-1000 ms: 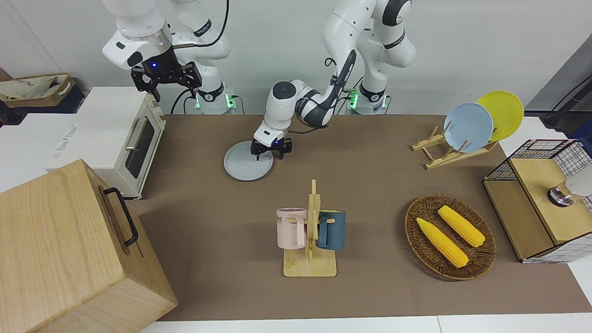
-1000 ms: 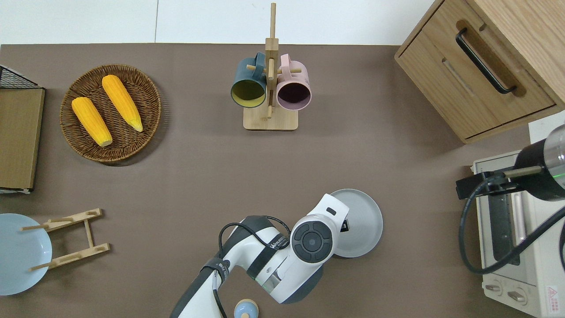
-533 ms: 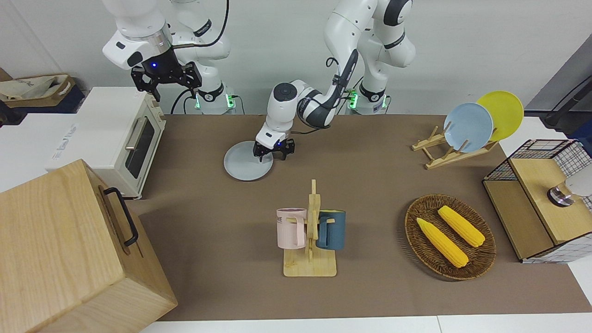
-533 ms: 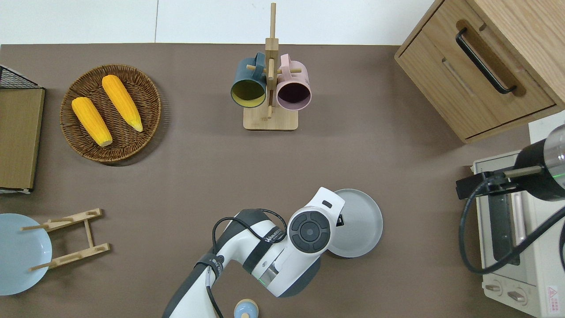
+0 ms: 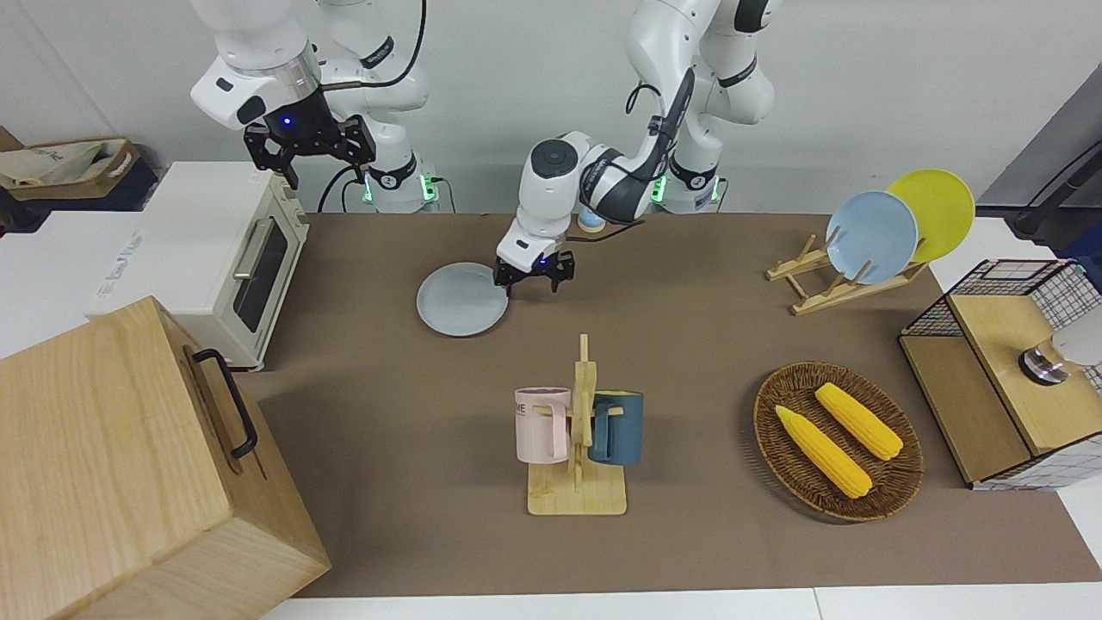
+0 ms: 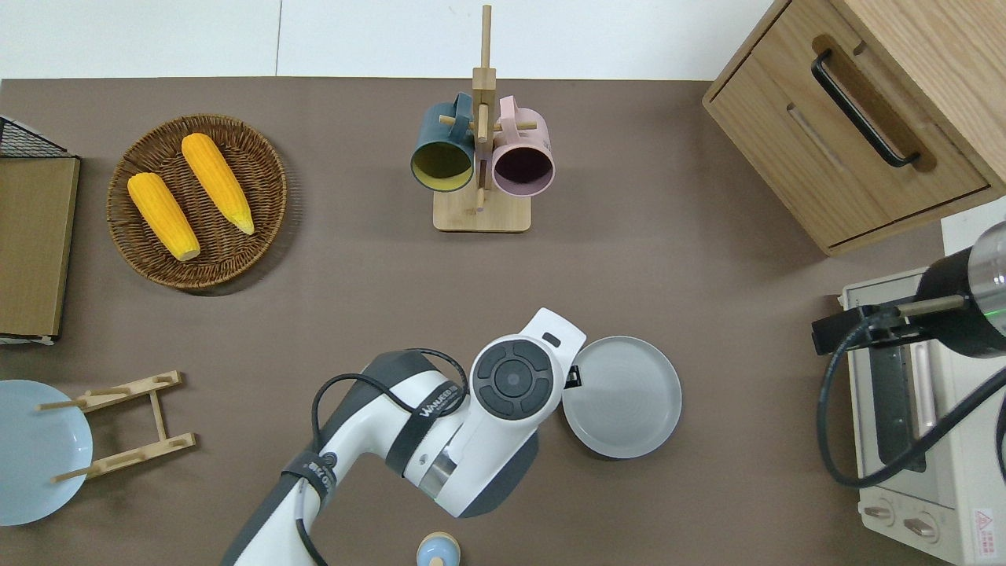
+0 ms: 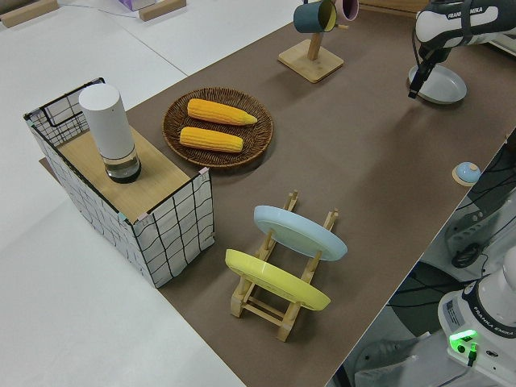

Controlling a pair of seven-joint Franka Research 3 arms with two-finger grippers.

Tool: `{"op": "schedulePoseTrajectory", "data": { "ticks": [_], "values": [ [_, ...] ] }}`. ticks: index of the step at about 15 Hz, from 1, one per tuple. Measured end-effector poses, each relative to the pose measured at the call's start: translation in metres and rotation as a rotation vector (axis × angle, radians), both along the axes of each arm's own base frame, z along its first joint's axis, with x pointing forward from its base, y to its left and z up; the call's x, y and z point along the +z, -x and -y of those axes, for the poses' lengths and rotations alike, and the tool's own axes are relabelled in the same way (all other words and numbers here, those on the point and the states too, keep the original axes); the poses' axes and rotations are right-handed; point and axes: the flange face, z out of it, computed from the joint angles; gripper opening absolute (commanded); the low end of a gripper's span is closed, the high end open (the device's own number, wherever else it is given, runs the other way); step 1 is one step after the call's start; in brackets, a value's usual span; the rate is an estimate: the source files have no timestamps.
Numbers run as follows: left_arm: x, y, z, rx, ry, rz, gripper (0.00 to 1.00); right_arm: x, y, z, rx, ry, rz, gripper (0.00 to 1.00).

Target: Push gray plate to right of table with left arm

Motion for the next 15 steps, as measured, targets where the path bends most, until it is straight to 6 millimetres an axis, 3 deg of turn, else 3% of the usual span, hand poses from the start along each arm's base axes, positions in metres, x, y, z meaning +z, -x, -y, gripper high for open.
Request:
{"op": "schedulePoseTrajectory", "data": {
  "ticks": [7, 10, 15],
  "values": [
    [0.057, -0.035, -0.089, -0.058, -0.044, -0.052, 0.99, 0.000, 0.000, 0.000, 0.000, 0.000, 0.000, 0.983],
    [0.084, -0.050, -0.144, -0.093, -0.051, -0.075, 0.99, 0.000, 0.000, 0.000, 0.000, 0.000, 0.000, 0.983],
    [0.116, -0.061, -0.208, -0.108, -0.047, -0.083, 0.99, 0.000, 0.000, 0.000, 0.000, 0.000, 0.000, 0.983]
  ]
}}
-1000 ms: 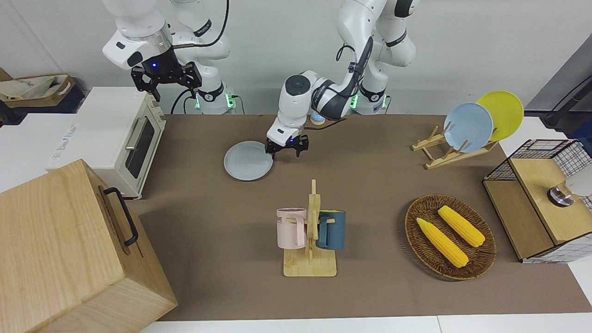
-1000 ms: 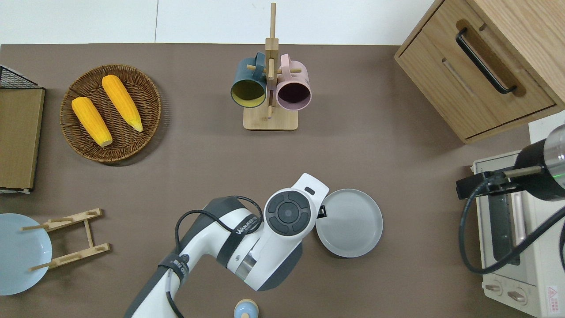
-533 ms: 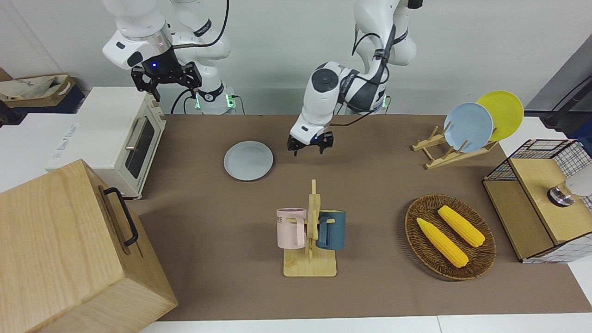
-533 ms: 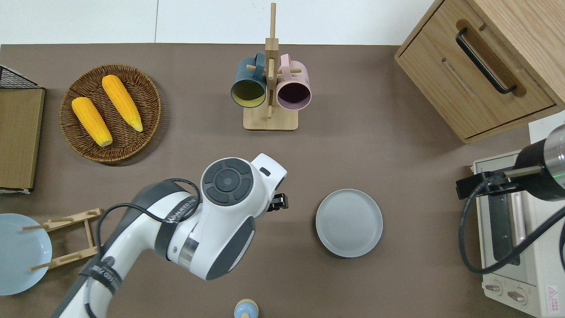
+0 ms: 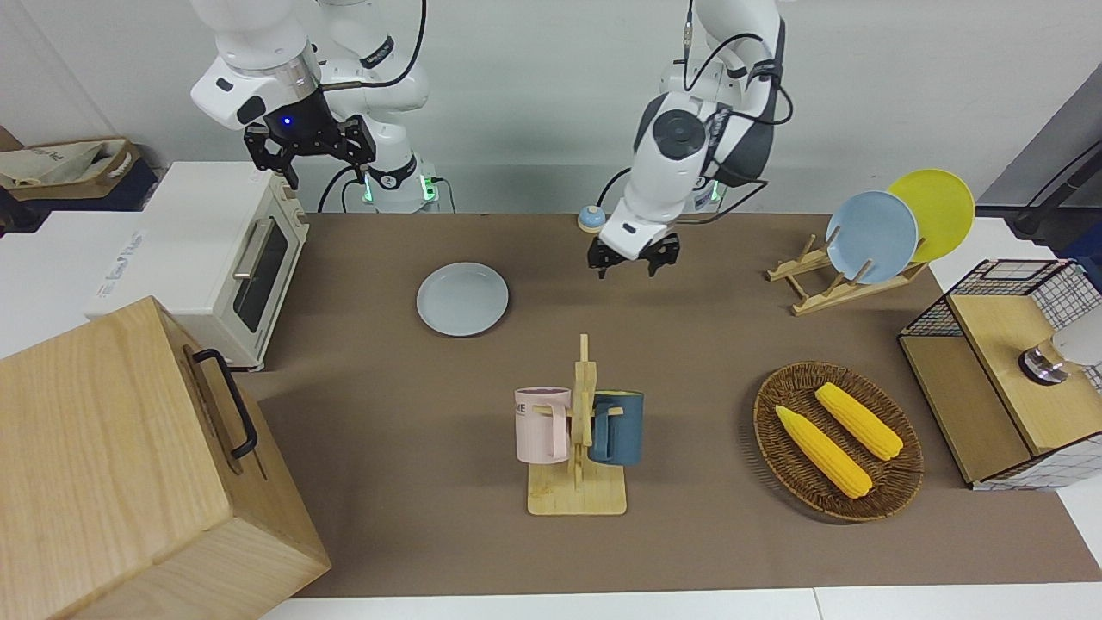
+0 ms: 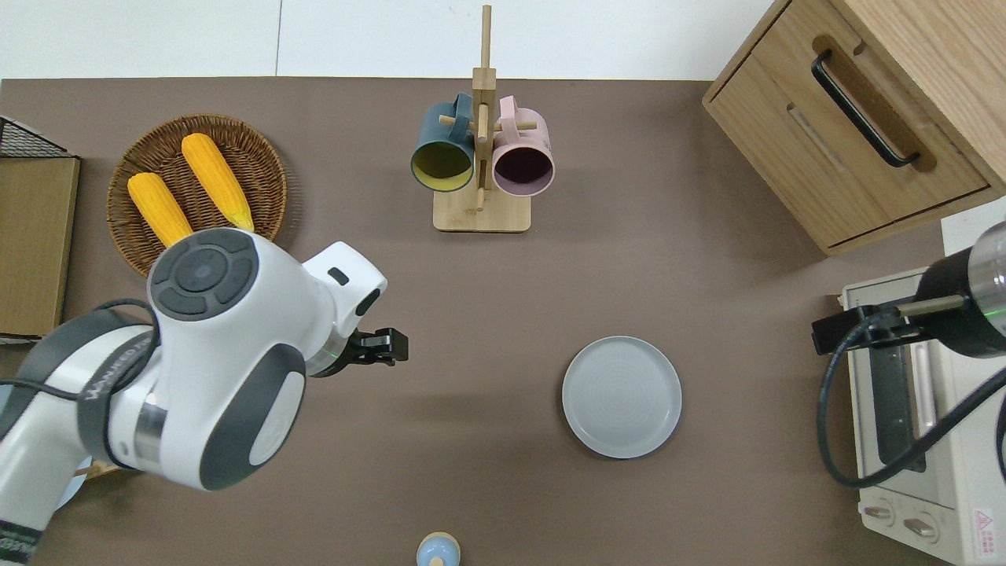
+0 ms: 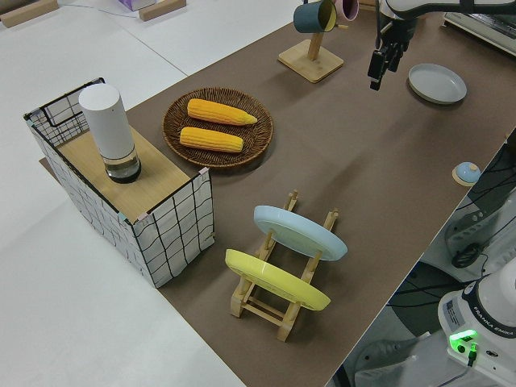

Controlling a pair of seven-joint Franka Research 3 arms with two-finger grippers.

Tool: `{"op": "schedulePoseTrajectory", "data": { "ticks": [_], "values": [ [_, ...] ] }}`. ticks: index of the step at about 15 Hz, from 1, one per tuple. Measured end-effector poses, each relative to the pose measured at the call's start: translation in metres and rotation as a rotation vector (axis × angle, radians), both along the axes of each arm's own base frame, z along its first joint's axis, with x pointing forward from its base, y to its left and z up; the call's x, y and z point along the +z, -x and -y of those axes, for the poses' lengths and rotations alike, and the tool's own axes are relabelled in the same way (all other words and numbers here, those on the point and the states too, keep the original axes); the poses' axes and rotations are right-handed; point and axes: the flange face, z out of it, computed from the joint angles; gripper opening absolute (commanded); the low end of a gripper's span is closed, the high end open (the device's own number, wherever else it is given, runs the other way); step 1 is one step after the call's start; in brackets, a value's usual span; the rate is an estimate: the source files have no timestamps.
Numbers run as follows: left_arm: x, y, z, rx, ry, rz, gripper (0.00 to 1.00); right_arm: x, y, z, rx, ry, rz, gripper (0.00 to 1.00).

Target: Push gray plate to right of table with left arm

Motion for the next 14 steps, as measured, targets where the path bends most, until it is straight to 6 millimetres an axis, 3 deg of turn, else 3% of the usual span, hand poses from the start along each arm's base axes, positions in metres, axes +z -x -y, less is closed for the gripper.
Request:
{"op": "schedulePoseTrajectory", "data": {
  "ticks": [7, 14],
  "values": [
    [0.048, -0.013, -0.102, -0.023, 0.018, 0.000, 0.99, 0.000, 0.000, 0.000, 0.000, 0.000, 0.000, 0.983],
    [0.080, 0.002, -0.150, -0.038, -0.033, 0.009, 0.99, 0.000, 0.000, 0.000, 0.000, 0.000, 0.000, 0.983]
  ]
}}
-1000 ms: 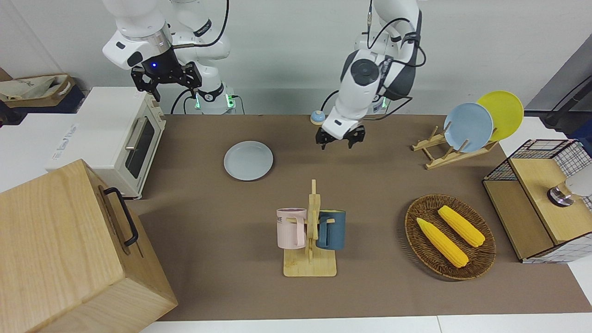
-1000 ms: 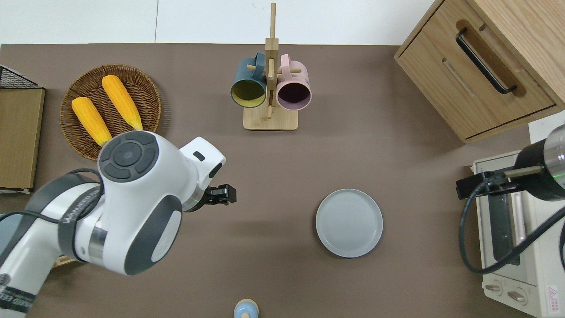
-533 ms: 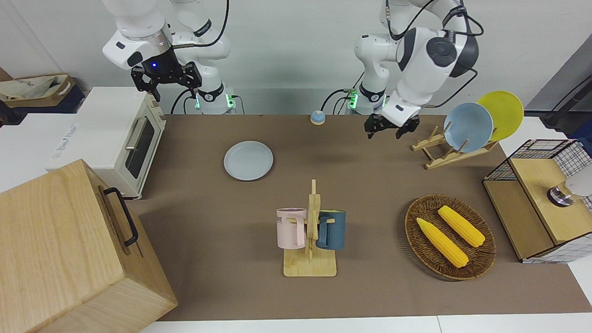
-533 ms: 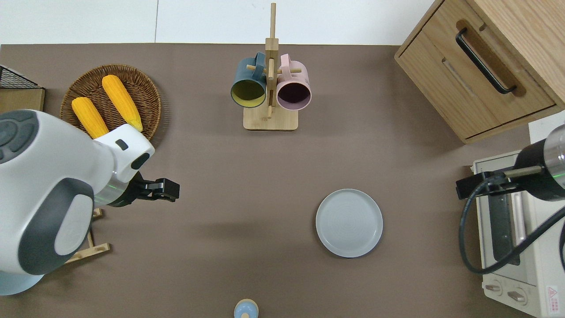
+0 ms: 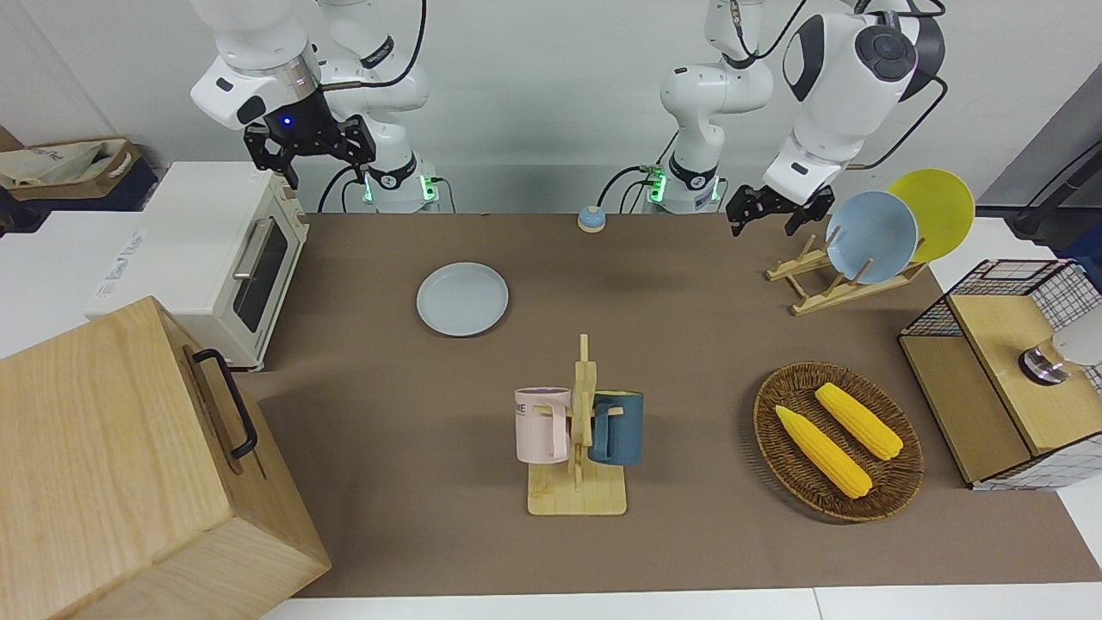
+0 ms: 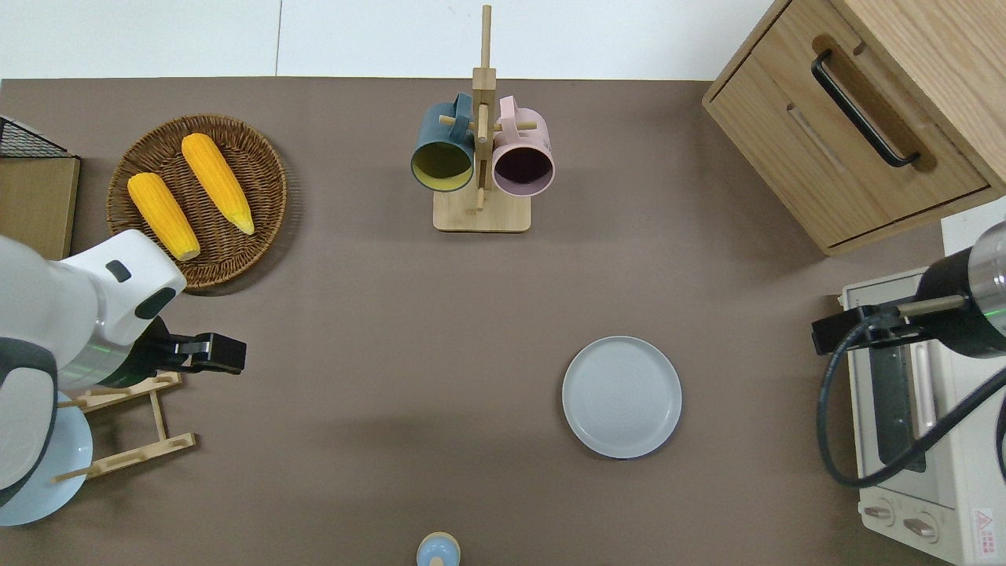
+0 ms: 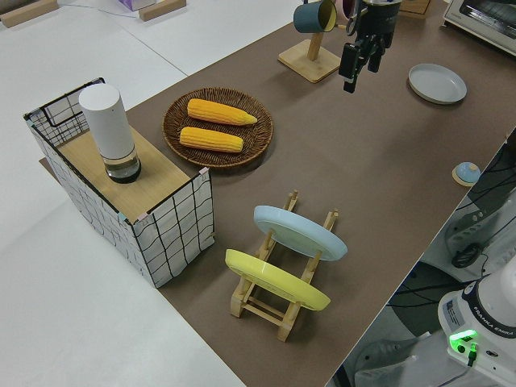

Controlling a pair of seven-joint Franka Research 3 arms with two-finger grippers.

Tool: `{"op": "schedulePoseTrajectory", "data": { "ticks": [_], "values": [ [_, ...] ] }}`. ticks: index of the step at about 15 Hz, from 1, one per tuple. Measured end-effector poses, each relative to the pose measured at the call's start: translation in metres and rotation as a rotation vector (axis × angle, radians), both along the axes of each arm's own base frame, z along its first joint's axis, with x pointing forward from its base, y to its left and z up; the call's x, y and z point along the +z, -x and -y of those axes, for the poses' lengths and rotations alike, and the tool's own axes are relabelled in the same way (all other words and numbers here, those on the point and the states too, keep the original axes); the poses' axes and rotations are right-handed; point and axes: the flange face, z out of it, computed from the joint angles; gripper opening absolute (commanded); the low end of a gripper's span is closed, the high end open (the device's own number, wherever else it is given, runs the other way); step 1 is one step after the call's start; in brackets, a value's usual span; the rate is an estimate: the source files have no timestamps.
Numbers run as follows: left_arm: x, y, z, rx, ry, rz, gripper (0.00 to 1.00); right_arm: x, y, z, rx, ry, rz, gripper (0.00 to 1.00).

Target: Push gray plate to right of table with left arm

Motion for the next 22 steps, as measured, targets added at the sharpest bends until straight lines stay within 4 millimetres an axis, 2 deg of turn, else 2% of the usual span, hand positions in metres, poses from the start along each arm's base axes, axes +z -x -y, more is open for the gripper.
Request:
{"op": "schedulePoseTrajectory", "data": {
  "ticks": [7, 10, 13, 19, 22],
  "values": [
    [0.018, 0.012, -0.057, 0.035, -0.001, -0.006, 0.99, 0.000, 0.000, 0.000, 0.000, 0.000, 0.000, 0.983],
    [0.025, 0.013, -0.074, 0.062, 0.005, 0.004, 0.99, 0.000, 0.000, 0.000, 0.000, 0.000, 0.000, 0.983],
    [0.032, 0.014, -0.076, 0.059, 0.007, 0.011, 0.99, 0.000, 0.000, 0.000, 0.000, 0.000, 0.000, 0.983],
    [0.061, 0.011, -0.075, 0.001, 0.011, 0.068, 1.00, 0.000, 0.000, 0.000, 0.000, 0.000, 0.000, 0.983],
    [0.066, 0.011, -0.074, -0.004, 0.011, 0.079, 1.00, 0.000, 0.000, 0.000, 0.000, 0.000, 0.000, 0.983]
  ]
}}
